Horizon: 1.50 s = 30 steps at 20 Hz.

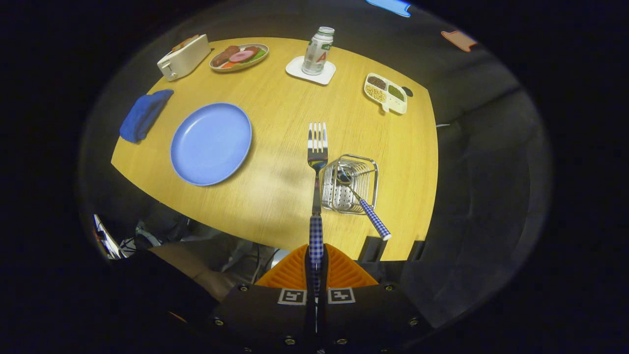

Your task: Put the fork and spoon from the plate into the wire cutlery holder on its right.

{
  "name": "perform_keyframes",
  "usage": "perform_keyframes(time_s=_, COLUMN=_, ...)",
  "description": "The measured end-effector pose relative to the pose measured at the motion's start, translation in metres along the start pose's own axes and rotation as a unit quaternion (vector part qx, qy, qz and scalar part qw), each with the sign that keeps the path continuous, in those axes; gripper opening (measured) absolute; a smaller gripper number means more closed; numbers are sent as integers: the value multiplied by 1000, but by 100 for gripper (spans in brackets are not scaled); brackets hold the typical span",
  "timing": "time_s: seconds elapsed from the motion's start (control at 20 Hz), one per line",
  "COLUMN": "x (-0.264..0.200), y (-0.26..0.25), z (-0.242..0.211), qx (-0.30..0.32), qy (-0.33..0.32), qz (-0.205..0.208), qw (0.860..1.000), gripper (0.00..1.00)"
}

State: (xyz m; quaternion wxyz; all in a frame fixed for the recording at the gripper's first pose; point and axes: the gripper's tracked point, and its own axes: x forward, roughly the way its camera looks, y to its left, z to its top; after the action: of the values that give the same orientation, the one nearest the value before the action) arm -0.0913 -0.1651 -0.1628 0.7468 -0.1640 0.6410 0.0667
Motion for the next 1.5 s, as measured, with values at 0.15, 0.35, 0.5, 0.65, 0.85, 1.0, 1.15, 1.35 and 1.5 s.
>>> perform_keyframes(time_s=0.15, x=0, y=-12, z=-12, qx=2, qy=29, qz=-11, qw=1000, gripper=1)
perform_keyframes(time_s=0.35, x=0, y=-25, z=-20, qx=3, qy=61, qz=-27, qw=998, gripper=1)
perform_keyframes(time_s=0.5, x=6, y=-30, z=-24, qx=-1, qy=95, qz=-34, qw=995, gripper=1)
perform_keyframes(time_s=0.65, x=15, y=-40, z=-28, qx=-19, qy=139, qz=-46, qw=989, gripper=2)
perform_keyframes(time_s=0.85, x=29, y=-47, z=-27, qx=-52, qy=192, qz=-61, qw=978, gripper=1)
perform_keyframes(time_s=1.0, x=40, y=-54, z=-18, qx=-71, qy=220, qz=-71, qw=970, gripper=1)
perform_keyframes(time_s=1.15, x=52, y=-61, z=-7, qx=-88, qy=245, qz=-78, qw=962, gripper=1)
perform_keyframes(time_s=1.35, x=65, y=-62, z=2, qx=-104, qy=275, qz=-76, qw=953, gripper=1)
perform_keyframes(time_s=1.5, x=69, y=-63, z=12, qx=-121, qy=287, qz=-74, qw=947, gripper=1)
